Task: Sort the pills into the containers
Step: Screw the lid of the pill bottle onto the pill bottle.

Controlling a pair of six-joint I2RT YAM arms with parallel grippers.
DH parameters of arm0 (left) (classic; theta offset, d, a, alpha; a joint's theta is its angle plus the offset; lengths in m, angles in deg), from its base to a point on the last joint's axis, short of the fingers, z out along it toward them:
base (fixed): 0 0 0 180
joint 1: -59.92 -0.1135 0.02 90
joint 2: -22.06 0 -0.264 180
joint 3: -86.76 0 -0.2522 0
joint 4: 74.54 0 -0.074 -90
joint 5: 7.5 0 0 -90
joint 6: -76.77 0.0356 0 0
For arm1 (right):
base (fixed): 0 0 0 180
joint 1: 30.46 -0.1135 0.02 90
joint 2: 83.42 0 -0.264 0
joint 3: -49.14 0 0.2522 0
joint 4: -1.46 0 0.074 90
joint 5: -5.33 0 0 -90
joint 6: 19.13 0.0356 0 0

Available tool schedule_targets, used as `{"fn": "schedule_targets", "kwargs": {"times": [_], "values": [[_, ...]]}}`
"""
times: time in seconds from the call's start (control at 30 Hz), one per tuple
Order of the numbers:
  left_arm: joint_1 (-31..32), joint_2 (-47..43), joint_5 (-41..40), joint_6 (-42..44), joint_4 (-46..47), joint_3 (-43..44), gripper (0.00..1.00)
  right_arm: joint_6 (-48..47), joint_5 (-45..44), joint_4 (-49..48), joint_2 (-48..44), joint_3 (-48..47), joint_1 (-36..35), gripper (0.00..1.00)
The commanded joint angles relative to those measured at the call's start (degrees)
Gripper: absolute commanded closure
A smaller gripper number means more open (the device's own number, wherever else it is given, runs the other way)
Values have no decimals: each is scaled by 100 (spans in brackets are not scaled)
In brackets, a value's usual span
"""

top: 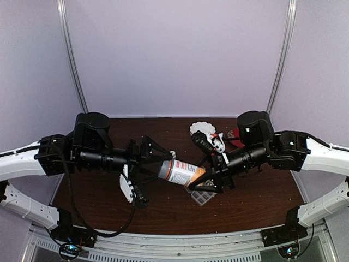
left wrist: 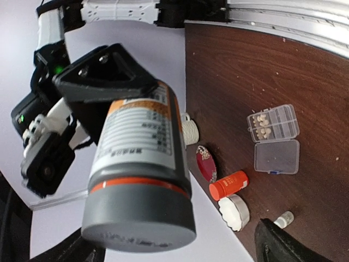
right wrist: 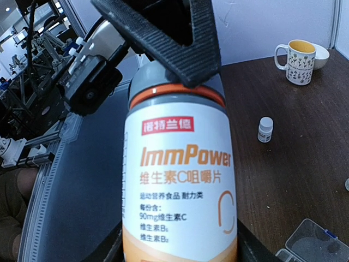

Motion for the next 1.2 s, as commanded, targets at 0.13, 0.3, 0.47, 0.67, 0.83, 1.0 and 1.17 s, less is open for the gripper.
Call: {"fn": "schedule_targets", "kwargs": {"times": [0.13, 0.3, 0.47, 0.67, 0.83, 1.0, 1.17], "values": [[-16, -904, -5, -3702, 1055, -481, 3, -664, -752, 234, -764, 107, -29, 100], [-13, -1160, 129, -6276, 1445, -575, 2, -1154, -2121, -444, -1147, 527, -65, 100], [-16, -1067, -638, -8655, 1201, -338, 2, -2035, -2881, -1593, -1435, 1183, -127, 100], [-13, -1098, -955, -11021, 1287, -282, 2, -2810, -4048, -2134, -1197, 1258, -564, 100], [-20, -1110, -912, -12267, 1188, -202, 3, -3342, -4623, -2681, -1026, 1322, -1016, 100], [-60, -1063, -506, -12918, 918, 95, 2, -3565, -4786, -2746, -772, 1075, -1227, 100], [-246, -597, 127, -13488, 368, 572, 3, -3804, -4948, -2717, -470, 799, -1410, 100]]}}
